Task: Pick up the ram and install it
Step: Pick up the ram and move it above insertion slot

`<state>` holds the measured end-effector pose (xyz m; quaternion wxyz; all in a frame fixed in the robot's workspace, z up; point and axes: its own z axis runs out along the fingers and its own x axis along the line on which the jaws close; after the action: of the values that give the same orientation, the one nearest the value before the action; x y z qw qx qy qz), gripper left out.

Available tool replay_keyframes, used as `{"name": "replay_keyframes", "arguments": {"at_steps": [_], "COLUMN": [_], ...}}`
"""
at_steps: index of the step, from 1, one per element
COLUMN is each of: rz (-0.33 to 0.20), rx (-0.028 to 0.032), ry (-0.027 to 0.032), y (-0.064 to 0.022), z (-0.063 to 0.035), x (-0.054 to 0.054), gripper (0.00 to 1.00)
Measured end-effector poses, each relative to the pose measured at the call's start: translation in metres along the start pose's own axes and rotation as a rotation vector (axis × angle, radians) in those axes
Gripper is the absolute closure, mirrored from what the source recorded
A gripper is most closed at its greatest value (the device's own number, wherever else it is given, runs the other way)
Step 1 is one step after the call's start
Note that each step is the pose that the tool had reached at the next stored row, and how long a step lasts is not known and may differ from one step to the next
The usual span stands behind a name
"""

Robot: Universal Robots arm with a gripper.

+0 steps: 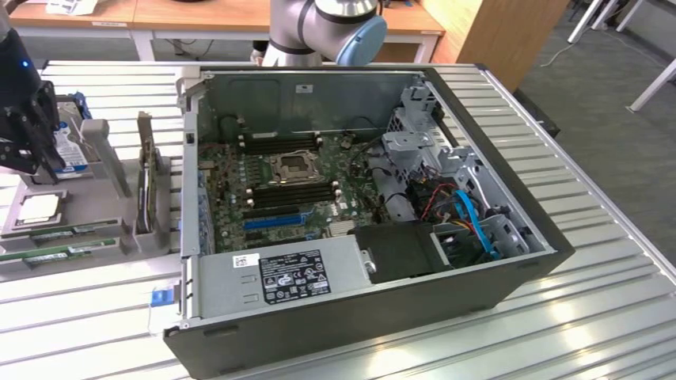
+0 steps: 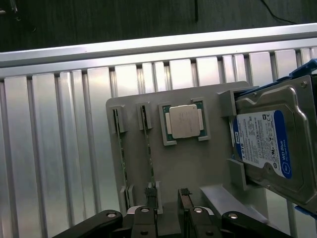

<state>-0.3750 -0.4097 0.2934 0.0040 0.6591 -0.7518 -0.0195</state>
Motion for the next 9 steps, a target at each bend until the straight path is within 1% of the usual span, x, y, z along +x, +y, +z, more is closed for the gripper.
{"name": "replay_keyframes", "arguments": {"at_steps": [9], "rz": [0.0], "rx": [0.0], "ry": [0.0], "y": [-0.0002], "z": [0.0053], "x": [0.0001], "gripper": [0.69]}}
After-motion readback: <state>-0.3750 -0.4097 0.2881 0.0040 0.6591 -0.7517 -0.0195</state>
